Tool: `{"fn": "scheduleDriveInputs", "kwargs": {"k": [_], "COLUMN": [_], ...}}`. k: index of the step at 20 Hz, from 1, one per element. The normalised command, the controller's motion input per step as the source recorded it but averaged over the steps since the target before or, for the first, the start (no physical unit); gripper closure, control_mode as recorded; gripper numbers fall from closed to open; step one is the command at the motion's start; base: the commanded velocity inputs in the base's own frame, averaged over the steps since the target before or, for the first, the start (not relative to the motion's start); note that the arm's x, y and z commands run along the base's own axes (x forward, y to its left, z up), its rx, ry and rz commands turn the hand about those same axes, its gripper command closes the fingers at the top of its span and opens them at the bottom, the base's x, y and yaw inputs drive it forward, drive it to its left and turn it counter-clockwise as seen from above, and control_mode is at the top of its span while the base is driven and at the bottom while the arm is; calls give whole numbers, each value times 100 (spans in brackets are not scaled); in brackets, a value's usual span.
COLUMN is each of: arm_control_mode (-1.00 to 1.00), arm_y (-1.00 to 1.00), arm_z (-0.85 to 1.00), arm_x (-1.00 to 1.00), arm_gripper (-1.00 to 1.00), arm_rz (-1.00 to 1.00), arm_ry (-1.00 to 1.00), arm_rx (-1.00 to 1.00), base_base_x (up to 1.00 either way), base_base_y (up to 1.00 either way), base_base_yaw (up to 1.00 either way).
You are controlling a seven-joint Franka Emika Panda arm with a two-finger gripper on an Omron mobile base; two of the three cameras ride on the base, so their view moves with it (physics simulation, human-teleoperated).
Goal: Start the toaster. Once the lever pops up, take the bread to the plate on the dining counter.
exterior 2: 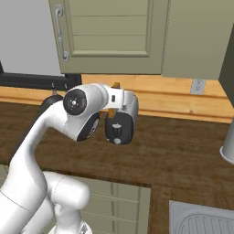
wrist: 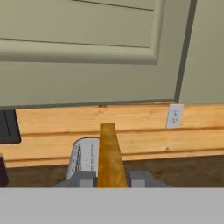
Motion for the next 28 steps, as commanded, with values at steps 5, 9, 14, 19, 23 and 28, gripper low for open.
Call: {"fn": "scheduleDriveInputs", "kwargs": {"k": [5, 9, 14, 19, 23, 28], "arm_control_mode": [-100, -100, -100, -100, -100, -100], "arm_y": [0, -9, -19, 17, 71, 83], "arm_z": [0, -9, -29, -14, 15, 29], "arm_x": [-4, -57, -100, -45, 87, 66], "arm_gripper": [100, 100, 100, 100, 100, 100], "arm_rz": [0, 2, 10, 29, -9, -18], "arm_ry": [-1, 0, 0, -4, -17, -10], "arm_rx": [0, 0, -4, -1, 0, -1], "base_base_x": [0, 0, 0, 0, 0, 0], "base_base_y": [0, 0, 0, 0, 0, 0], "base_base_yaw": [0, 0, 0, 0, 0, 0]}}
